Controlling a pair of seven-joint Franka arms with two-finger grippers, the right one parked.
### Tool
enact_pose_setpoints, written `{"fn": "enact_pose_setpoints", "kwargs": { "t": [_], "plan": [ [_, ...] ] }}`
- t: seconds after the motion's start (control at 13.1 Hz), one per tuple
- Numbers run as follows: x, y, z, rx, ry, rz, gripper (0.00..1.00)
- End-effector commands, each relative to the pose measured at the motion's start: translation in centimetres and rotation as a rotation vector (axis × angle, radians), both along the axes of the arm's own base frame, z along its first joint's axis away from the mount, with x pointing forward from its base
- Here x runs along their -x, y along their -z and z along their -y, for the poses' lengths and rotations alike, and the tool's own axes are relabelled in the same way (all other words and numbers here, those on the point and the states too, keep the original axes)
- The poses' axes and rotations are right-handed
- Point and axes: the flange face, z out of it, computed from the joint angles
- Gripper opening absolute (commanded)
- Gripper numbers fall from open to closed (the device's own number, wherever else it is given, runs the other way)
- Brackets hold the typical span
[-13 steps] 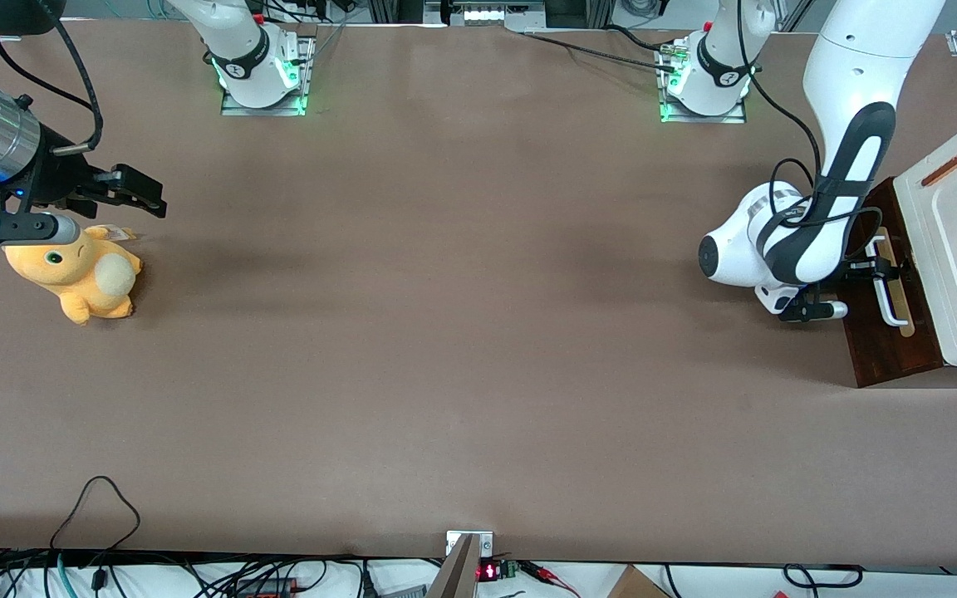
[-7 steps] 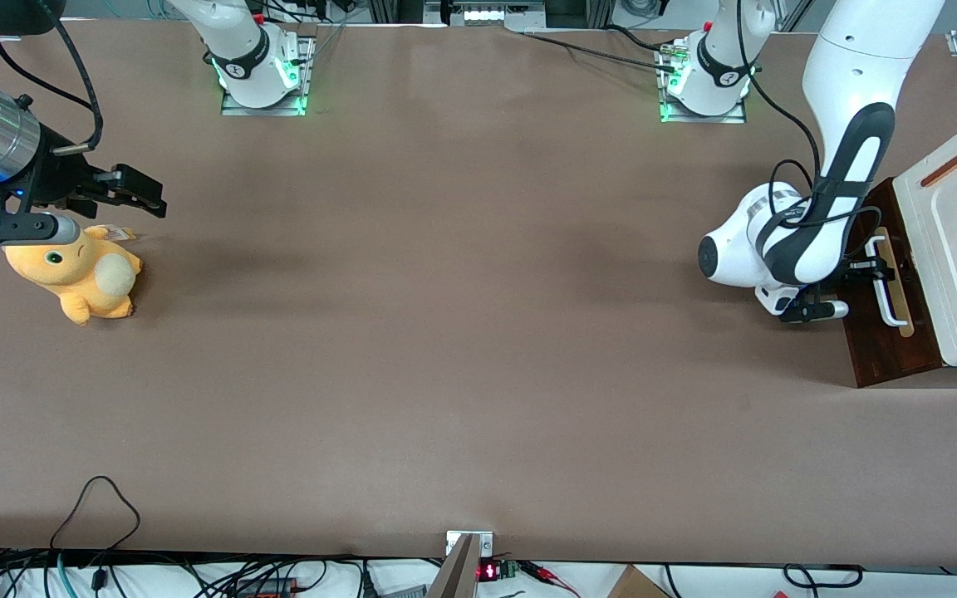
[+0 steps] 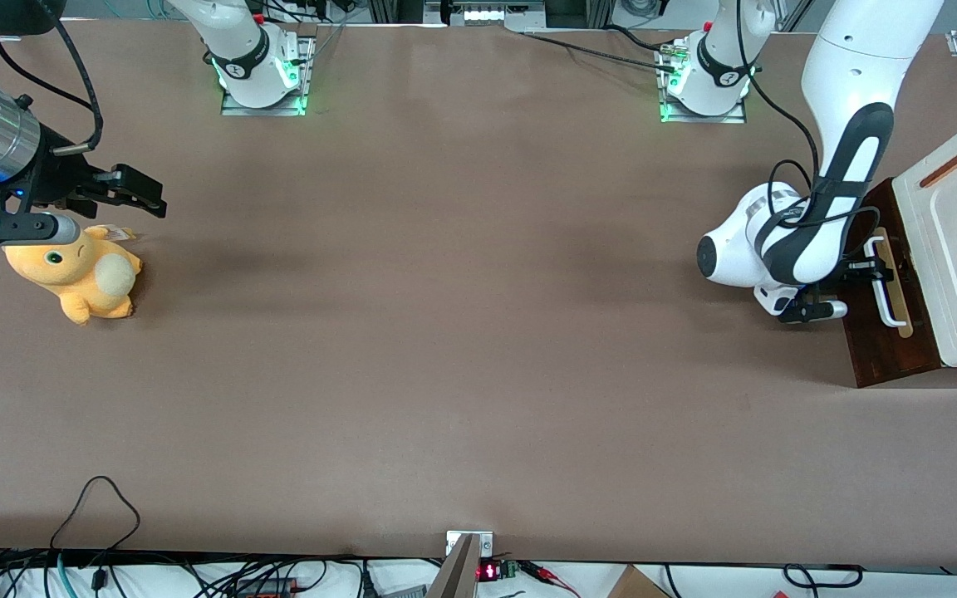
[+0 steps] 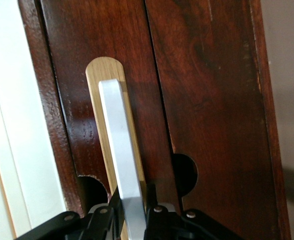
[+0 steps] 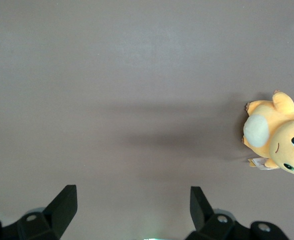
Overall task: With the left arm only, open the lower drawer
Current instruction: 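Pull the handle with the left gripper, sliding the drawer out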
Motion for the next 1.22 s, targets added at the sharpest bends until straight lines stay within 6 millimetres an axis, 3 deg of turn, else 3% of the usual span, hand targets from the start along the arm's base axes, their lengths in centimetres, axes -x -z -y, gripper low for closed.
{"fn": "enact_pose_setpoints", "kwargs": {
  "t": [0.0, 0.31, 0.61, 0.84, 1.15],
  "plan": [
    [-2.0, -1.1, 3.7, 0.017, 0.083, 0.011, 0.00],
    [-2.1, -2.3, 8.5, 0.053, 0.153, 0.026, 0.00],
    [-0.9, -2.9, 14.4, 0.116, 0.201, 0.021, 0.00],
    [0.0, -3.1, 17.6, 0.151, 0.217, 0.013, 0.00],
    [-0.2, -3.5, 18.0, 0.165, 0.208, 0.012, 0.07]
  ]
}}
